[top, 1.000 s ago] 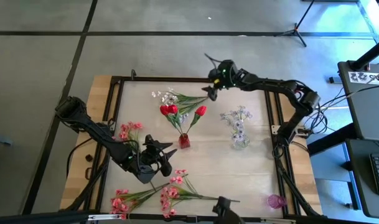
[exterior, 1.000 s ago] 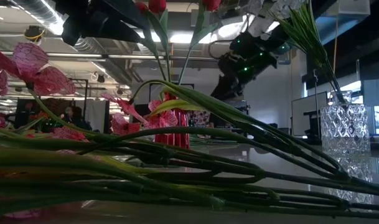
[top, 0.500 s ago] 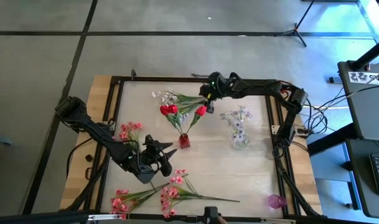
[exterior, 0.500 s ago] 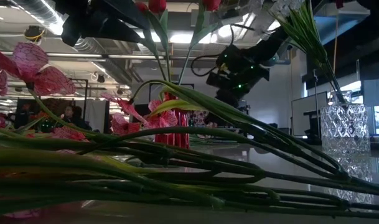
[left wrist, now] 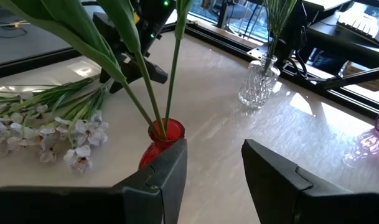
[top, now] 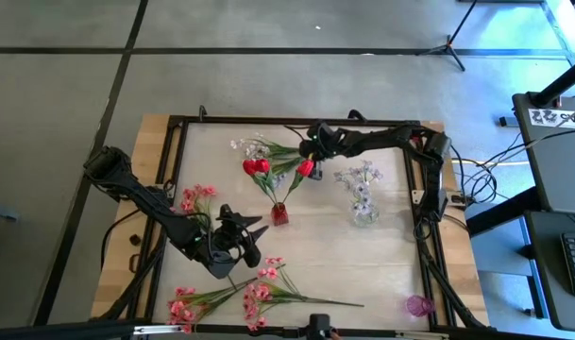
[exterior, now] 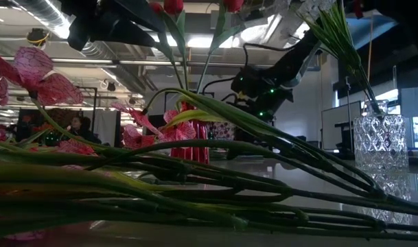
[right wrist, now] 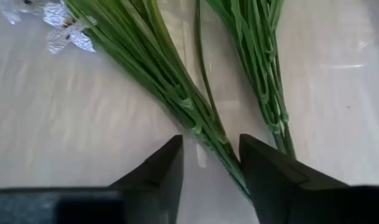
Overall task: Sort flowers into vase by color
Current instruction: Put the bottom white flowers into the transparent vase
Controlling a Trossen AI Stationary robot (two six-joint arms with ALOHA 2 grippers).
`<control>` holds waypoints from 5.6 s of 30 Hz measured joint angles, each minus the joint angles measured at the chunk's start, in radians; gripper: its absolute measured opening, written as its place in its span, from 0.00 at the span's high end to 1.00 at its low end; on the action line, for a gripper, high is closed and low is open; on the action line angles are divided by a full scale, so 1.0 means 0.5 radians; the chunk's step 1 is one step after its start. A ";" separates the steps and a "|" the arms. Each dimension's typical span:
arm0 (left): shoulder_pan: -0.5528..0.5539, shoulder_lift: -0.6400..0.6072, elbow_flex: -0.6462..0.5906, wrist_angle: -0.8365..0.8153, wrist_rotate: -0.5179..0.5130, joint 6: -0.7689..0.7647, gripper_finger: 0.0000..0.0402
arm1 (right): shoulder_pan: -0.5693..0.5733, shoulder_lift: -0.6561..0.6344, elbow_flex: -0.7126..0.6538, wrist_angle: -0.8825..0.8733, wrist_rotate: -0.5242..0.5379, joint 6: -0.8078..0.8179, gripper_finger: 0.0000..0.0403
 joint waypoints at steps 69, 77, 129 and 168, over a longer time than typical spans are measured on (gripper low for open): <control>0.000 0.000 0.001 -0.001 -0.100 -0.001 0.62 | 0.160 -0.088 0.169 -0.340 -0.237 0.147 0.93; -0.031 0.000 0.001 -0.001 -0.093 -0.008 0.62 | 0.157 -0.434 0.233 -0.313 -0.378 0.252 0.98; -0.035 0.001 0.001 -0.023 -0.181 -0.040 0.62 | -0.116 -0.697 -0.499 -0.382 -0.202 -0.208 0.58; -0.045 0.001 0.001 -0.008 -0.184 -0.013 0.62 | -0.537 -1.299 -0.385 0.261 -1.269 1.500 0.97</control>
